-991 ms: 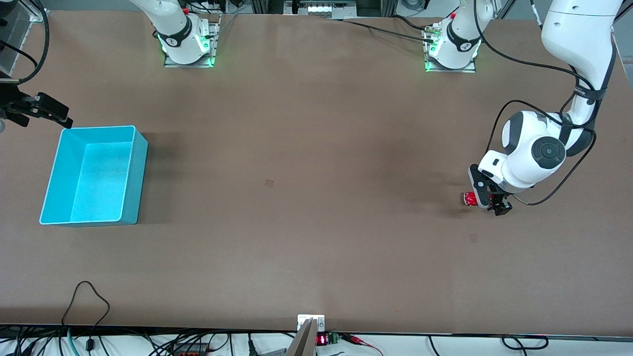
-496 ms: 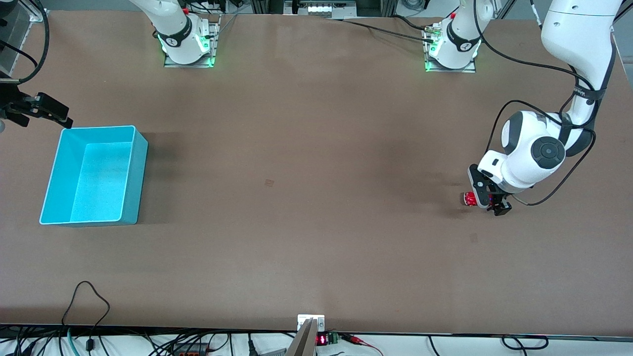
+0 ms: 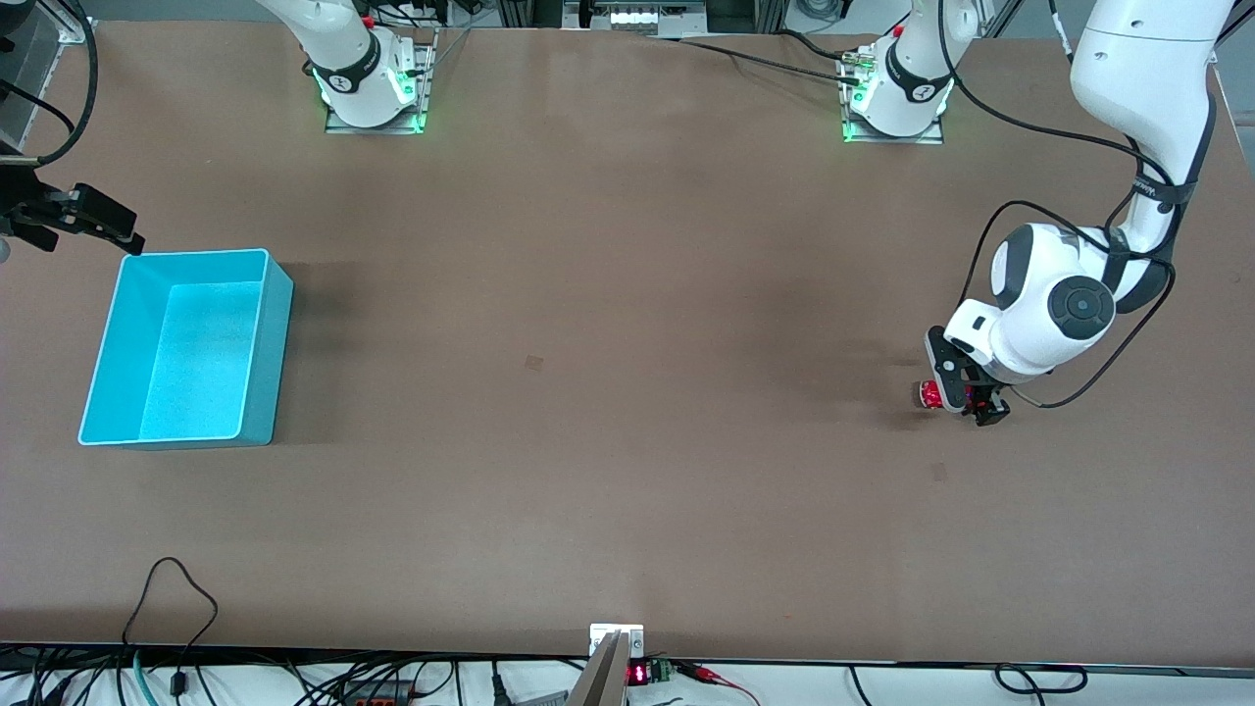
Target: Wind red beetle toy and store in blue box
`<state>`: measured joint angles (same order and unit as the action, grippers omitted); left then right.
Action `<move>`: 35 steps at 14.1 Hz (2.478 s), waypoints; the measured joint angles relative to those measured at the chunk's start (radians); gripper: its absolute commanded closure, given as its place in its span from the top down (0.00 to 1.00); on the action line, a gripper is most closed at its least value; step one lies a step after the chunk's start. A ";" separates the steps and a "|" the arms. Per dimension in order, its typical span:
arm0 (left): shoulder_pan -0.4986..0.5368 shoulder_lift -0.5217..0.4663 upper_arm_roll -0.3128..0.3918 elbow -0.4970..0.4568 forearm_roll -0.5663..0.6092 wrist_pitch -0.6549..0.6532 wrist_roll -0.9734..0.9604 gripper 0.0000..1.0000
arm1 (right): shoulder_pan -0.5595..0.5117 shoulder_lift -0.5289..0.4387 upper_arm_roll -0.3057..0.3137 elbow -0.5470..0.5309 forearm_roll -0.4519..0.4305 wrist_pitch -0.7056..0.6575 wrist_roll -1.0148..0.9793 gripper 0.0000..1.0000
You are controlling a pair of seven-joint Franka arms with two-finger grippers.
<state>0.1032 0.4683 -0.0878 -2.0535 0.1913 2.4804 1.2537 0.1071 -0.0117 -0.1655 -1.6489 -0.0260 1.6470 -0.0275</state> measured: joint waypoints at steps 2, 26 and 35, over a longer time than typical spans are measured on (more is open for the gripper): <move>0.020 0.027 0.001 0.001 0.000 0.005 0.030 0.97 | 0.000 0.000 0.000 0.000 0.000 0.000 0.000 1.00; 0.128 0.055 0.004 0.054 0.000 0.023 0.196 0.15 | -0.002 0.003 -0.002 0.000 0.001 0.000 0.000 1.00; 0.197 0.073 0.004 0.083 0.000 0.016 0.303 0.15 | -0.002 0.003 -0.003 0.000 0.001 0.000 0.000 1.00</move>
<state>0.3001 0.5413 -0.0838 -1.9702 0.1914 2.4968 1.5568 0.1051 -0.0087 -0.1680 -1.6492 -0.0250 1.6469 -0.0276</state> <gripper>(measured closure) 0.564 0.000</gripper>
